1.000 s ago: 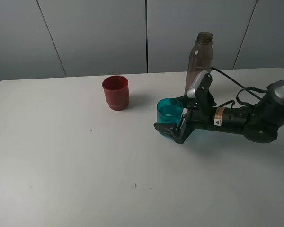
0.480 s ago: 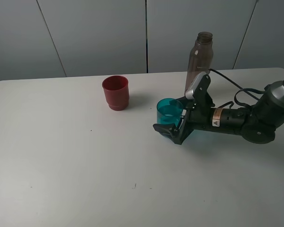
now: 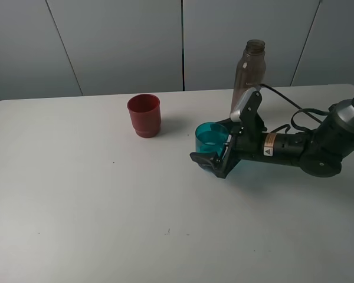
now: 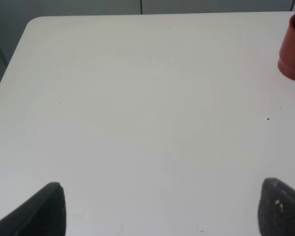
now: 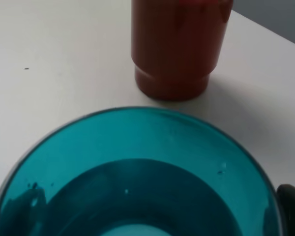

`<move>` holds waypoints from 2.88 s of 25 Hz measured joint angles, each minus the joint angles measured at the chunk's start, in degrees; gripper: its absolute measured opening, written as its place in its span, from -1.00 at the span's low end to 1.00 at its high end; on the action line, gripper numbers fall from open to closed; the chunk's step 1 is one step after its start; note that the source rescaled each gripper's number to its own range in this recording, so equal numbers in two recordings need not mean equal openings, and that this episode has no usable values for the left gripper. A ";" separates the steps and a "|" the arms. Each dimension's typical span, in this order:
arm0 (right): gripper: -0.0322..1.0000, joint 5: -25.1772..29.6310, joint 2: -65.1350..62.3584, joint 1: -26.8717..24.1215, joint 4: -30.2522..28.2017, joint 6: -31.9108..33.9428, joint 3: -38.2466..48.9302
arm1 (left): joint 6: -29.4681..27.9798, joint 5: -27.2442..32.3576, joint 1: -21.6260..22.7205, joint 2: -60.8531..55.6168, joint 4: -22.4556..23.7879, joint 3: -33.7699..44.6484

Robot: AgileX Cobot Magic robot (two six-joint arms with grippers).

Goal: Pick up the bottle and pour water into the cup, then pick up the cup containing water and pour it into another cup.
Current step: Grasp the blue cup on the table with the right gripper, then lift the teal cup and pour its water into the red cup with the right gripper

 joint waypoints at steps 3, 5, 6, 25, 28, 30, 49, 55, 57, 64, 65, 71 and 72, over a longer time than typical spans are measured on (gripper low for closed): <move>0.99 0.00 0.00 0.00 -0.21 0.34 -0.67 | 0.00 0.00 0.00 0.00 0.00 0.00; 0.99 0.38 0.00 0.00 -0.90 0.90 -0.67 | 0.00 0.00 0.00 0.00 0.00 0.00; 0.99 0.68 0.00 0.00 -1.29 0.90 -0.67 | 0.00 0.00 0.00 0.00 0.00 0.00; 0.99 -2.26 2.81 0.99 -2.30 0.63 -1.15 | 0.00 0.00 0.00 0.00 0.00 0.00; 0.99 -2.54 2.81 0.99 -1.41 0.53 -1.15 | 0.00 0.00 0.00 0.00 0.00 0.00; 0.99 -2.54 2.81 0.99 -1.40 0.53 -1.15 | 0.00 0.00 0.00 0.00 0.00 0.00; -0.78 -3.76 2.81 0.99 -0.96 -0.34 -1.27 | 0.00 0.00 0.00 0.00 0.00 0.00; -0.78 -3.76 2.81 0.99 -0.96 -0.34 -1.27 | 0.00 0.00 0.00 0.00 0.00 0.00; -0.78 -3.76 2.81 0.99 -0.96 -0.34 -1.27 | 0.00 0.00 0.00 0.00 0.00 0.00; -0.78 -1.59 0.66 0.99 -1.08 1.14 -1.27 | -0.10 0.00 0.00 0.00 0.00 0.00; -0.78 -1.05 -0.30 0.99 -1.08 1.72 -1.27 | -0.10 0.00 0.00 0.00 0.00 0.00; -0.78 1.91 -7.07 0.99 -1.08 6.03 -1.16 | -0.10 0.00 0.00 0.00 0.00 0.00; -0.78 2.14 -8.17 0.99 -1.08 6.97 -1.16 | -0.10 0.00 0.00 0.00 0.00 0.00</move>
